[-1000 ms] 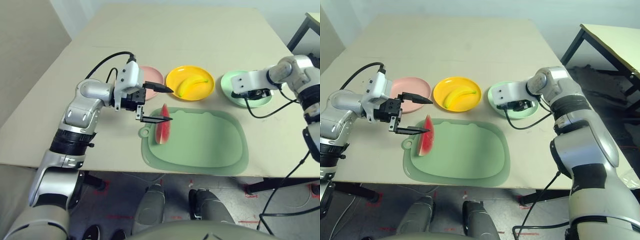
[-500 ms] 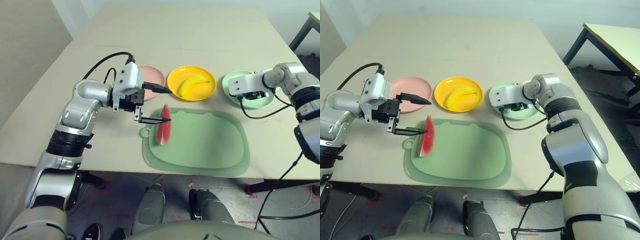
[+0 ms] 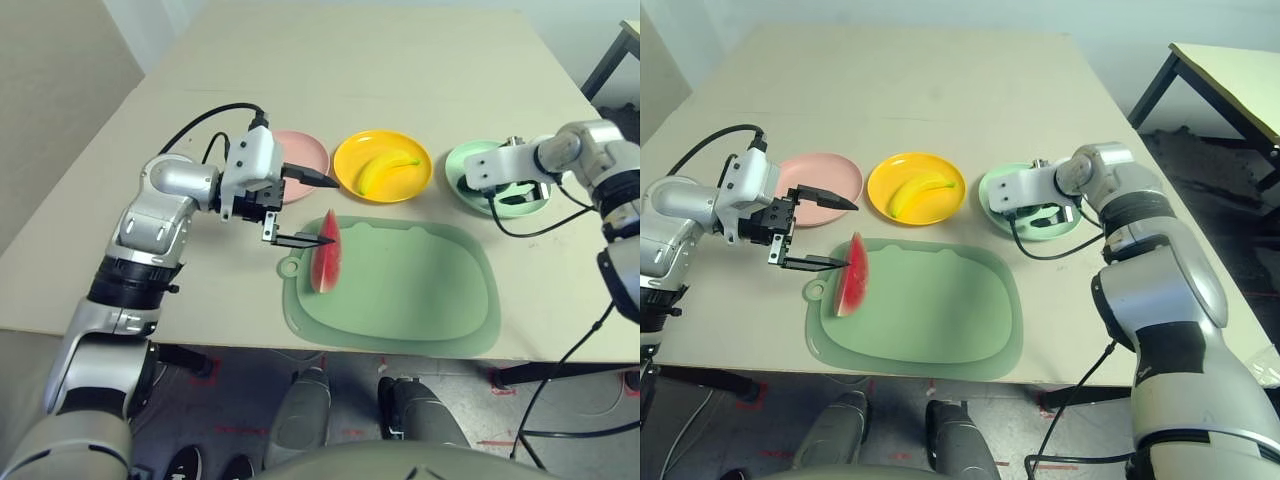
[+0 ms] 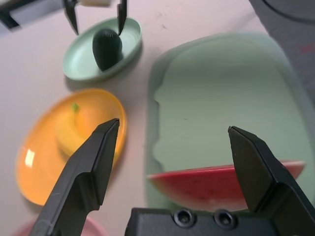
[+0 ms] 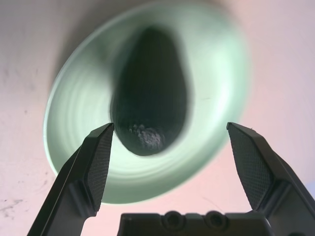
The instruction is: Place the fruits into color-matched plates.
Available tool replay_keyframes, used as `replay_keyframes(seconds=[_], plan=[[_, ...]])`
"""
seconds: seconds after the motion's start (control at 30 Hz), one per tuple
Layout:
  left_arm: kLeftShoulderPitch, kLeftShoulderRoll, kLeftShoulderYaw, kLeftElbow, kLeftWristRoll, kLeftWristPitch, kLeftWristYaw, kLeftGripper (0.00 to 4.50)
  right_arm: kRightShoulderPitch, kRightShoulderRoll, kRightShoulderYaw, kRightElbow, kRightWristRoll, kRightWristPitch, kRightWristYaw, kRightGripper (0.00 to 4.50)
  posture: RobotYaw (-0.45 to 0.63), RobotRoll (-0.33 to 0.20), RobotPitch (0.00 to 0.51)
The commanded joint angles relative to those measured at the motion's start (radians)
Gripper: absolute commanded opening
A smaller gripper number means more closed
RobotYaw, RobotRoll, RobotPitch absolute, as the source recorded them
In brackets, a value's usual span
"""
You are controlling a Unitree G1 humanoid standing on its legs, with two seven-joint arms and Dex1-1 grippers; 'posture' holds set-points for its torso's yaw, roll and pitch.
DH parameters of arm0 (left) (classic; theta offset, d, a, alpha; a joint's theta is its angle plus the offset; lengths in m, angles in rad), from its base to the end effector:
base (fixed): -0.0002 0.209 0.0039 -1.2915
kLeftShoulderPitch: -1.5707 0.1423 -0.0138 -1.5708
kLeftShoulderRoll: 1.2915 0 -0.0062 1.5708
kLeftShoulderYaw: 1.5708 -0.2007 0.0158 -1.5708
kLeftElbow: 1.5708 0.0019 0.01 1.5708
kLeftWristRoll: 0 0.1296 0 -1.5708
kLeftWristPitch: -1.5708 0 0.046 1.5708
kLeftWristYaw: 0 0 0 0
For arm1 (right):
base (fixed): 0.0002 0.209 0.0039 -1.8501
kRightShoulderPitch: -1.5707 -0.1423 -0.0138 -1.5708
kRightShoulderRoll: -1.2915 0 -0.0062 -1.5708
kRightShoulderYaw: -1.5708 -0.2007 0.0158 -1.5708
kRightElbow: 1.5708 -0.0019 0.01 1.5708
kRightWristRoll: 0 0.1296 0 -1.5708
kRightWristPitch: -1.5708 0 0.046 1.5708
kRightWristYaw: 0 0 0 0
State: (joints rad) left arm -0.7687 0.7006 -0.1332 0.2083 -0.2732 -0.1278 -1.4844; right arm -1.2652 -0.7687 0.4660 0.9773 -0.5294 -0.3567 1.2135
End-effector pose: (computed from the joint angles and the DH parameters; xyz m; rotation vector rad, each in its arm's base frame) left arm 0.3039 0.2304 0.2294 0.8477 -0.2009 -1.4921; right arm 0.3580 -0.2494 0.2739 -1.5219 0.5013 0.9442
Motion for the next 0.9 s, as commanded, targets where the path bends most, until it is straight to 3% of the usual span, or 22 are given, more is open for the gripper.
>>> replay_keyframes(seconds=[0.03, 0.13, 0.23, 0.33, 0.4, 0.63, 0.9], plan=[[-0.058, 0.021, -0.022, 0.104, 0.048, -0.191, -0.085, 4.5, 0.115, -0.066, -0.118, -0.362, 0.185, 0.255, 0.22, 4.47, 0.22, 0.0, 0.139], [-0.109, 0.063, -0.106, 0.167, 0.043, -0.32, -0.129, 4.5, 0.341, -0.116, -0.217, -0.775, 0.375, 0.62, 0.349, 4.47, 0.2, 0.0, 0.138], [-0.155, 0.097, -0.207, 0.207, 0.012, -0.417, -0.13, 4.5, 0.533, -0.132, -0.29, -1.062, 0.503, 0.907, 0.345, 4.47, 0.19, 0.0, 0.139], [-0.222, 0.114, -0.32, 0.266, -0.009, -0.515, -0.13, 4.5, 0.687, -0.064, -0.408, -1.304, 0.695, 1.236, 0.268, 4.47, 0.18, 0.0, 0.14], [-0.261, 0.114, -0.382, 0.305, -0.024, -0.568, -0.13, 4.5, 0.753, 0.006, -0.485, -1.404, 0.794, 1.359, 0.197, 4.47, 0.17, 0.0, 0.139], [-0.396, 0.067, -0.575, 0.422, -0.061, -0.709, -0.13, 4.5, 1.01, 0.195, -0.624, -1.576, 0.939, 1.375, -0.063, 4.47, 0.19, 0.0, 0.135], [-0.48, 0.006, -0.757, 0.511, -0.068, -0.874, -0.13, 4.5, 1.374, 0.375, -0.574, -1.648, 0.862, 0.968, -0.309, 4.47, 0.16, 0.0, 0.133]])
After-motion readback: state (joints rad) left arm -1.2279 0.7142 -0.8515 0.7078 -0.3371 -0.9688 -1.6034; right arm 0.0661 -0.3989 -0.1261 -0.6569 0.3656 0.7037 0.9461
